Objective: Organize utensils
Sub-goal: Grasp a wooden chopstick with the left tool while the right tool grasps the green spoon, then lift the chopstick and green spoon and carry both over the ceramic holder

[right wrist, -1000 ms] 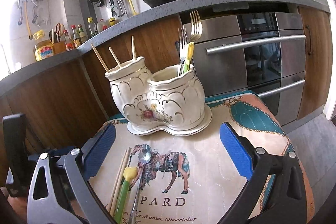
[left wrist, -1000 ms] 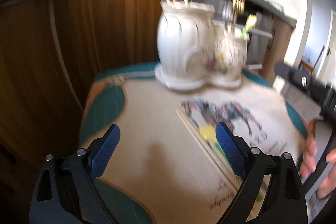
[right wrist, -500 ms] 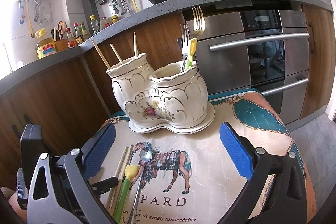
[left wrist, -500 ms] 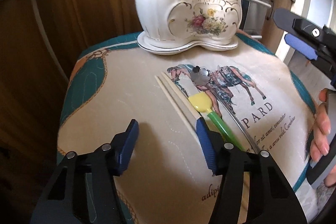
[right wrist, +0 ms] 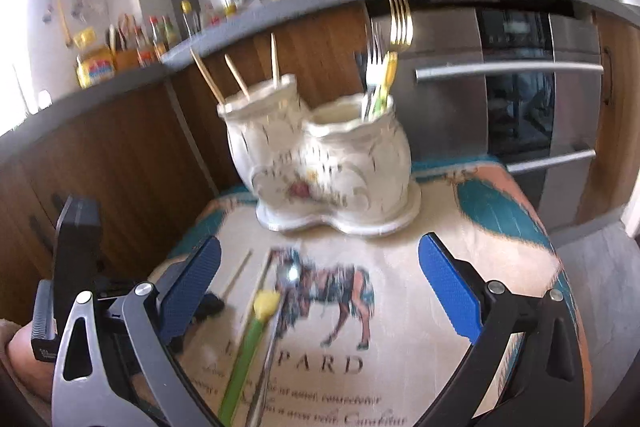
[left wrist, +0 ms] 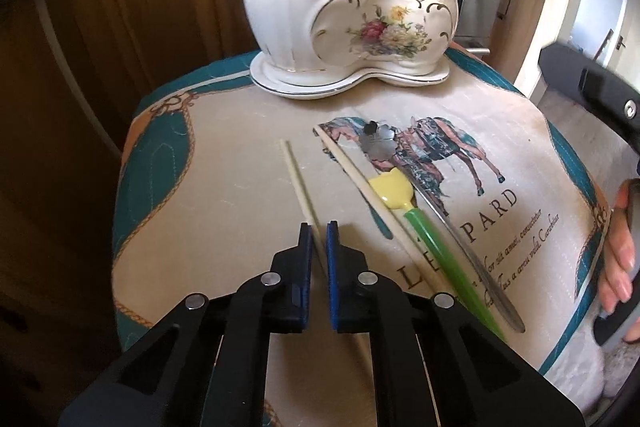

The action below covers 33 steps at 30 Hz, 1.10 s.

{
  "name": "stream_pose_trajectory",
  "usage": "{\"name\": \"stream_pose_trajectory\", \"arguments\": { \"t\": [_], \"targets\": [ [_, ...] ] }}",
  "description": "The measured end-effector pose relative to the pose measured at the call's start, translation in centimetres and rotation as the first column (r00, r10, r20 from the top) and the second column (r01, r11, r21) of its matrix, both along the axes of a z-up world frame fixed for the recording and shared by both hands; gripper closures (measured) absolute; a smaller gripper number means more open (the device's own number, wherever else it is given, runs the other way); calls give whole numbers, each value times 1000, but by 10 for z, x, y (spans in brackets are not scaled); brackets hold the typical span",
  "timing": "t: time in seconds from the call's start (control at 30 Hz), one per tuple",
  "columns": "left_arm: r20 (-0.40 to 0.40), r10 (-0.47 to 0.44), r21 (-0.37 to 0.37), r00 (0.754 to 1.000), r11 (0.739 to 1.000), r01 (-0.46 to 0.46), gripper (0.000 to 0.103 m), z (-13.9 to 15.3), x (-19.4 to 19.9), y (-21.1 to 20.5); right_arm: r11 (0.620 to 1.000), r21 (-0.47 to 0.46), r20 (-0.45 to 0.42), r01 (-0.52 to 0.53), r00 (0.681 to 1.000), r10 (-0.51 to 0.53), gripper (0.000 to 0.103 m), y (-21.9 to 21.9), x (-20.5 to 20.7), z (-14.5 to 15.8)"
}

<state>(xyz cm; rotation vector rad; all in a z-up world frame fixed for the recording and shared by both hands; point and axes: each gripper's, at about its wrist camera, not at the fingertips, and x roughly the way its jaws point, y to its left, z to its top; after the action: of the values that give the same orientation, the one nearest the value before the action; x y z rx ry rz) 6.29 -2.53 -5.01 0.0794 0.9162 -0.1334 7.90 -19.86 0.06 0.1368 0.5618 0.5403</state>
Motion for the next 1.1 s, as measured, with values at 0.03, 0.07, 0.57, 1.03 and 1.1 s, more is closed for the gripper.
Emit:
{"name": "stream_pose_trajectory", "arguments": {
  "t": [0.03,0.07,0.57,1.03,1.1],
  "targets": [
    [3,0,0,1000,1000,0,97,1,-2,1,1000,-7,-30,-20,999,20,18,2,0,-1],
    [7,0,-10,1000,1000,1,98,1,-4,3,999,-21,-53,-30,998,29,22,4,-1,-2],
    [132,2,-150,991,989,18,98,16,-25,25,933,-297,-249,-205,959,131,91,79,-27,-33],
    [167,-21,-209,986,976,56,98,18,-30,31,895,-399,-302,-199,950,77,91,100,-12,-51],
    [175,-21,-210,984,976,58,98,19,-31,31,904,-380,-305,-197,949,79,91,99,-11,-51]
  ]
}}
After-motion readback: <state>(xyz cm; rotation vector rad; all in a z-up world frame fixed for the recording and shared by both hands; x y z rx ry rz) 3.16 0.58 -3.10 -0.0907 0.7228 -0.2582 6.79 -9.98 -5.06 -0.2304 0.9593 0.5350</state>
